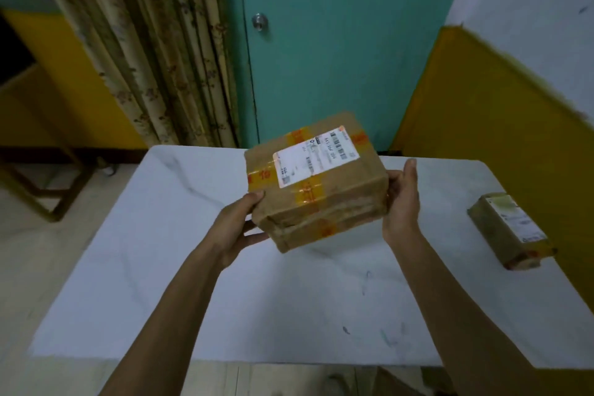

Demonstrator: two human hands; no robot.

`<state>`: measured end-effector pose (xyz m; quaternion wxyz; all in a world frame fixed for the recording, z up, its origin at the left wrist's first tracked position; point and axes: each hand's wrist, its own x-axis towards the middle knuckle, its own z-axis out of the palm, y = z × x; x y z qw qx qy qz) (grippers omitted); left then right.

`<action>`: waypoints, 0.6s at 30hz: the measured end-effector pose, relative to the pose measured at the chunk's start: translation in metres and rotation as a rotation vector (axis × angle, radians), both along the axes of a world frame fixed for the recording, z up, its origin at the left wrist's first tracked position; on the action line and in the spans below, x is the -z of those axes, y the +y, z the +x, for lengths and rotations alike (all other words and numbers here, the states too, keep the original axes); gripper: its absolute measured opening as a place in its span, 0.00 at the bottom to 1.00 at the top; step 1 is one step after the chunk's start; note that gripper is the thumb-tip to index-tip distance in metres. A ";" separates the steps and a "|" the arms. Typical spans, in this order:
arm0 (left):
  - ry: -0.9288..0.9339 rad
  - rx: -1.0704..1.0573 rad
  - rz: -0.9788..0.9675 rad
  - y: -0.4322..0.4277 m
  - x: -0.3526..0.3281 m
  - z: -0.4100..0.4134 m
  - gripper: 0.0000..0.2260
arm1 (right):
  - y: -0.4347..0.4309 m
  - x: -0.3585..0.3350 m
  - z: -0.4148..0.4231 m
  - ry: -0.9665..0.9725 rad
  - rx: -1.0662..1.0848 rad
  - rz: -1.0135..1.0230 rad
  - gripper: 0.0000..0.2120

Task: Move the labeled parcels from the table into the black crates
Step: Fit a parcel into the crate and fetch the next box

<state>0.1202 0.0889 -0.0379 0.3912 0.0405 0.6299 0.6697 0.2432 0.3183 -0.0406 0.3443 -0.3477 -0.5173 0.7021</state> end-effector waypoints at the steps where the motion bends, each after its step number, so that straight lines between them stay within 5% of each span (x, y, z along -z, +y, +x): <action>1: 0.035 -0.021 0.018 -0.001 0.000 0.001 0.11 | -0.002 0.001 -0.002 -0.004 -0.018 0.009 0.32; 9: 0.133 -0.122 0.024 0.014 -0.002 0.010 0.11 | -0.004 -0.005 0.004 0.003 -0.151 0.056 0.33; 14: 0.111 -0.111 0.003 0.032 0.010 0.033 0.29 | 0.006 -0.052 -0.007 0.059 -0.256 0.353 0.24; 18: 0.040 -0.185 0.135 0.042 0.012 0.048 0.27 | 0.015 -0.085 -0.025 0.086 -0.334 0.507 0.12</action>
